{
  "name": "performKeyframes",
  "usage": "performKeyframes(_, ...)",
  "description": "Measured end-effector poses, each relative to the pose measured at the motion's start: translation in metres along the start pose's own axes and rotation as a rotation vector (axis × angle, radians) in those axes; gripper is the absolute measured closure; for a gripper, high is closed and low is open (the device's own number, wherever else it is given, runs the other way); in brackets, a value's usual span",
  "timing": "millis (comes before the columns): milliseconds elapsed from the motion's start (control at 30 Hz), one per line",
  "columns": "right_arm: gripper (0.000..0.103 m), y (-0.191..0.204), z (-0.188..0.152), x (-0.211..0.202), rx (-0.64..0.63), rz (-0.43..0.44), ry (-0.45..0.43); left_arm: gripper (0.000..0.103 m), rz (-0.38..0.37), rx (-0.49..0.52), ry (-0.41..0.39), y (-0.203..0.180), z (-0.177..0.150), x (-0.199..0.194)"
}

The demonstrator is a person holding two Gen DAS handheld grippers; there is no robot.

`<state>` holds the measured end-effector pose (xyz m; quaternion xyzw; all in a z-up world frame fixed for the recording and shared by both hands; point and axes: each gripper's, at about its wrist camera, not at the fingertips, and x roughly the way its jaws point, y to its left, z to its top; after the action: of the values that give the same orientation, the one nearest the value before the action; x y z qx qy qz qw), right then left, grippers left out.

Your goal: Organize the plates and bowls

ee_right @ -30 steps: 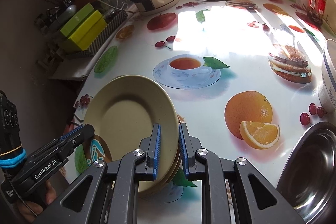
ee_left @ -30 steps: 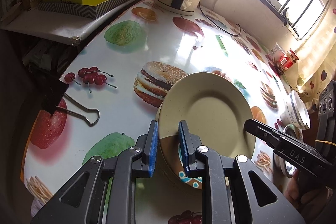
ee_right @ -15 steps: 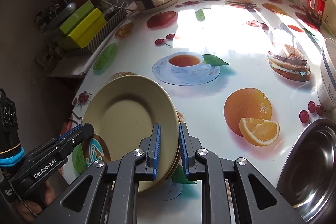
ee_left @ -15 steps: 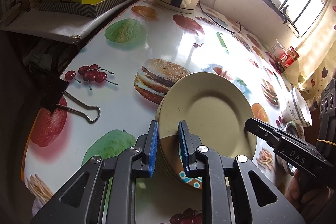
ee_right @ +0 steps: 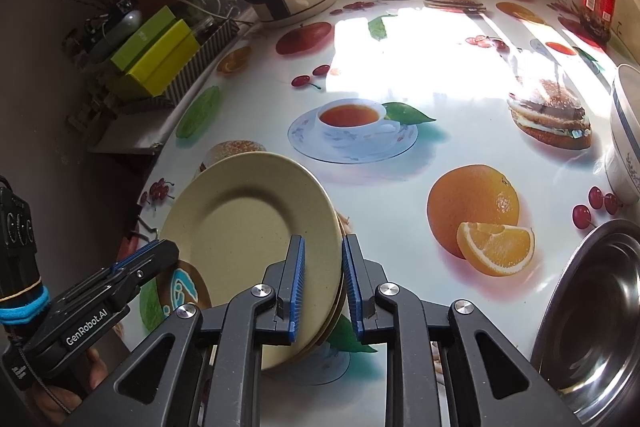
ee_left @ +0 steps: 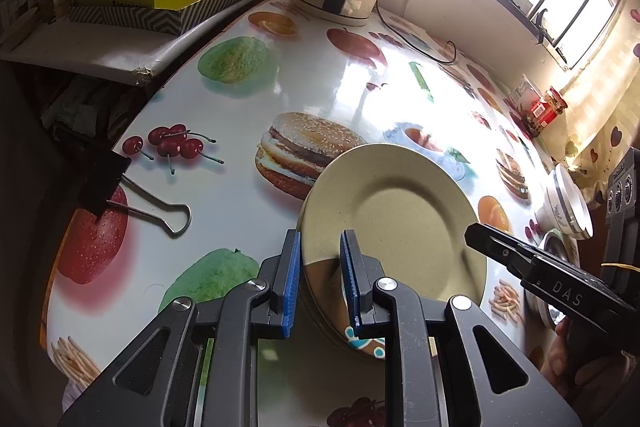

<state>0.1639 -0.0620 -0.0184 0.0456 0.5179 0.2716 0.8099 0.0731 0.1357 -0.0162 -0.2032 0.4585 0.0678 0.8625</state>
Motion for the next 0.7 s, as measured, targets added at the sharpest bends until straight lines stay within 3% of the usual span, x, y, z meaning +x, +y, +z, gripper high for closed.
performKeyframes(67, 0.081, -0.001, 0.000, 0.000, 0.005, 0.001, -0.002, 0.082, 0.002, 0.003, -0.002, -0.001, 0.000, 0.000)
performKeyframes(300, 0.060, 0.001, 0.000, -0.004, -0.008, -0.009, -0.028, 0.076, 0.014, 0.018, -0.008, -0.004, -0.003, -0.001)
performKeyframes(467, 0.058, 0.002, -0.001, -0.011, -0.029, -0.039, -0.055, 0.063, 0.028, 0.025, -0.025, -0.004, -0.004, -0.004)
performKeyframes(600, 0.054, 0.002, -0.003, -0.017, -0.025, -0.032, -0.067, 0.062, 0.087, 0.060, -0.056, -0.007, -0.003, -0.012)
performKeyframes(700, 0.053, 0.004, -0.005, -0.023, -0.040, -0.060, -0.087, 0.062, 0.082, 0.062, -0.084, -0.009, -0.002, -0.023)
